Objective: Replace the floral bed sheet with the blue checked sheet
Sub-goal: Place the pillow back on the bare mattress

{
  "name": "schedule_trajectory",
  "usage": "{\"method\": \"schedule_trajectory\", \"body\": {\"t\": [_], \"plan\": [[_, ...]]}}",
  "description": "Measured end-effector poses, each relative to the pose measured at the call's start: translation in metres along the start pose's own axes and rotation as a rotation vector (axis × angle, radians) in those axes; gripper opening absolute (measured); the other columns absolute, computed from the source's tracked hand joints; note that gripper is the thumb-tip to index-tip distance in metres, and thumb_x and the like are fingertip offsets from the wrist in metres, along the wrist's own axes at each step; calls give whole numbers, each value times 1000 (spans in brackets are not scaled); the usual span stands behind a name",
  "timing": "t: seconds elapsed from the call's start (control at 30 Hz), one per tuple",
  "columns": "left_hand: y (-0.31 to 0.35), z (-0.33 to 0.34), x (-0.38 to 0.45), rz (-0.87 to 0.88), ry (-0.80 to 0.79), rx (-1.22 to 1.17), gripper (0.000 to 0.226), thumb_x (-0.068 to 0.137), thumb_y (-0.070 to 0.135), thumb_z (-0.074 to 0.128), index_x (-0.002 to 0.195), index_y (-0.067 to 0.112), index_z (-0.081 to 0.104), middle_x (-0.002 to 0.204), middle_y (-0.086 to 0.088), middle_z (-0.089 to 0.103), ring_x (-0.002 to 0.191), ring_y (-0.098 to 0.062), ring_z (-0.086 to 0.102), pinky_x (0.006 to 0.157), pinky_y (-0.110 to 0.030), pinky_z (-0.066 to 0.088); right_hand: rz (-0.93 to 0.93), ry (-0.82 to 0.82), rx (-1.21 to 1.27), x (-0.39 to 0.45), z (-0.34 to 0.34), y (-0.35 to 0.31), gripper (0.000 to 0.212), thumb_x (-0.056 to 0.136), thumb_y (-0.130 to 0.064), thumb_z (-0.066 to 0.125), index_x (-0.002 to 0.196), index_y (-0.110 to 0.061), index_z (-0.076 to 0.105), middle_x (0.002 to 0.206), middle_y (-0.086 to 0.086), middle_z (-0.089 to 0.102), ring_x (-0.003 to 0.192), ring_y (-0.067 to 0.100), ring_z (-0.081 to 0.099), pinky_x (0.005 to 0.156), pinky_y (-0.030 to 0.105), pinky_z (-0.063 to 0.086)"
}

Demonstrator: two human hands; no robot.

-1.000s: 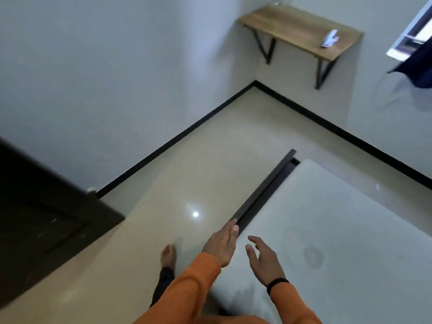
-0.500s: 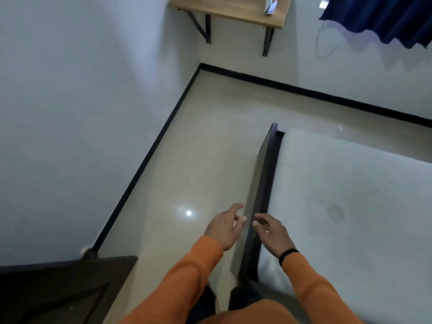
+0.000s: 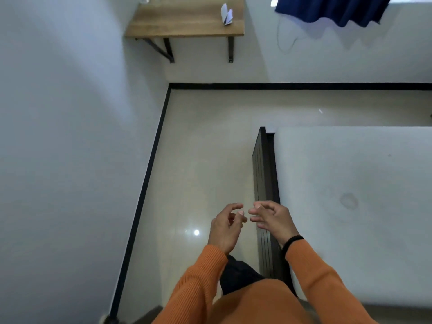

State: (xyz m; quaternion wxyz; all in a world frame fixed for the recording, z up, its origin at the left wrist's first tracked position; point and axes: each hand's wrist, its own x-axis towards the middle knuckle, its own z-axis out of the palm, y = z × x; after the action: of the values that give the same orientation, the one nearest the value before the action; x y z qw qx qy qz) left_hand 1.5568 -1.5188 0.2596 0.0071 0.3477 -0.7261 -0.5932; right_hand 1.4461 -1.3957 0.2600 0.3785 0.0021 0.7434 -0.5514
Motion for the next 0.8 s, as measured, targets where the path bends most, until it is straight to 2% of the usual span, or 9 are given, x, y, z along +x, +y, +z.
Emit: {"method": "schedule_trajectory", "body": {"t": [0.2,0.33,0.47,0.6,0.7,0.8], "plan": [[40,-26,109,82,-135,116,29,105,36,50,131,29,60,96,6,75,91,-6,70,79,-13,52,15,176,174,69,7,-41,19,100,-27,62,114,-17,67,96,-2,79,86,13,75,85,33,60],[77,-42,185,112,-221,170,26,105,38,50,129,34,58,96,7,74,89,-4,70,77,-9,50,59,304,271,129,6,-76,15,100,-25,62,110,-16,67,96,1,78,90,18,74,88,38,59],[109,-68,261,149,-259,195,23,104,35,52,125,34,60,93,5,75,84,-5,71,80,-18,55,53,358,324,191,7,-119,14,99,-22,63,108,-13,70,94,4,78,91,24,75,92,45,59],[136,-74,330,133,-240,152,23,105,31,52,124,27,62,91,2,76,84,-8,72,81,-21,58,10,459,394,237,4,-161,14,99,-19,64,108,-12,70,92,5,79,87,22,75,87,40,60],[152,-67,378,115,-283,108,23,104,32,52,124,28,63,91,1,76,84,-8,72,74,-16,54,1,576,484,274,3,-189,13,97,-19,66,108,-13,70,91,5,79,82,19,74,84,36,61],[170,-58,429,127,-366,130,24,104,35,53,125,29,62,91,3,77,83,-8,72,77,-21,56,24,660,556,319,4,-213,12,97,-18,67,107,-13,70,89,5,78,78,15,74,81,32,61]]}}
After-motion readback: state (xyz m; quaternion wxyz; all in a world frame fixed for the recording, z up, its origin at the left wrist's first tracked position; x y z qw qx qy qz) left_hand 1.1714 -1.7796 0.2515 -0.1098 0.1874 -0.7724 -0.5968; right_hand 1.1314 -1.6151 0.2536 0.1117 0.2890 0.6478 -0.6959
